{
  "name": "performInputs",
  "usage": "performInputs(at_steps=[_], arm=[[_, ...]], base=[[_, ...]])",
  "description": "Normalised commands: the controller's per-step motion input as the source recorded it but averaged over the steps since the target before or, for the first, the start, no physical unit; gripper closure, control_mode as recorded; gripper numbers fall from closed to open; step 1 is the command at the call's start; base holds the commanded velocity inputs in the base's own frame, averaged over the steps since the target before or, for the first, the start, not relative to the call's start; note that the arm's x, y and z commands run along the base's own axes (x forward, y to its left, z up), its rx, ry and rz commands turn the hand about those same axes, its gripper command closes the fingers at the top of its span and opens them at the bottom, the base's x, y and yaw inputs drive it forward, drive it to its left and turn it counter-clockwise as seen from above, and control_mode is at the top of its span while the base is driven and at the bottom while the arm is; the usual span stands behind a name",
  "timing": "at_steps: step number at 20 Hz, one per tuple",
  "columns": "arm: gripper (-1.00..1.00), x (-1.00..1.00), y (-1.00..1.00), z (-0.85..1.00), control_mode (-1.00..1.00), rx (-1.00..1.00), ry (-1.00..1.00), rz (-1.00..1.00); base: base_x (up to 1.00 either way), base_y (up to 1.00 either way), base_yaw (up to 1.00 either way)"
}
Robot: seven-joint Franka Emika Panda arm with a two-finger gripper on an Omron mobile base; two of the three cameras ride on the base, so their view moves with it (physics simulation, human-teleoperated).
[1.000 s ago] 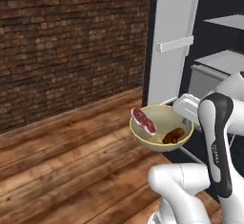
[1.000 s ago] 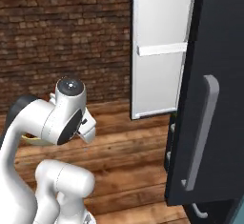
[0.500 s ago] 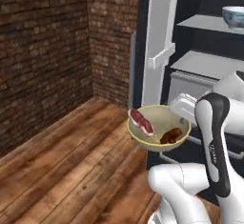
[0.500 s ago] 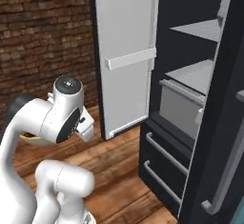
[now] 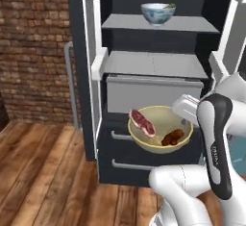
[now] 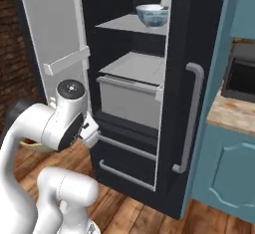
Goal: Place the bowl with the cucumber and squash on the top shelf of the fridge. Place the bowl with the steak and chicken drumstick on the second highest shelf of the fridge.
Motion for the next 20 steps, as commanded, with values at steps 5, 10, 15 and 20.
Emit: performInputs(at_steps=[5, 10, 15, 20], arm=[[1.0, 0.0, 0.0, 0.0, 1.0, 0.0, 0.0, 0.0], [1.0, 0.0, 0.0, 0.0, 1.0, 0.0, 0.0, 0.0], [1.0, 0.0, 0.0, 0.0, 1.0, 0.0, 0.0, 0.0], [1.0, 0.0, 0.0, 0.0, 1.0, 0.0, 0.0, 0.0]], base=[[0.6, 0.32, -0.39], [0.3, 0.19, -0.38], [0.45, 0.58, -0.36], [0.61, 0.59, -0.24]])
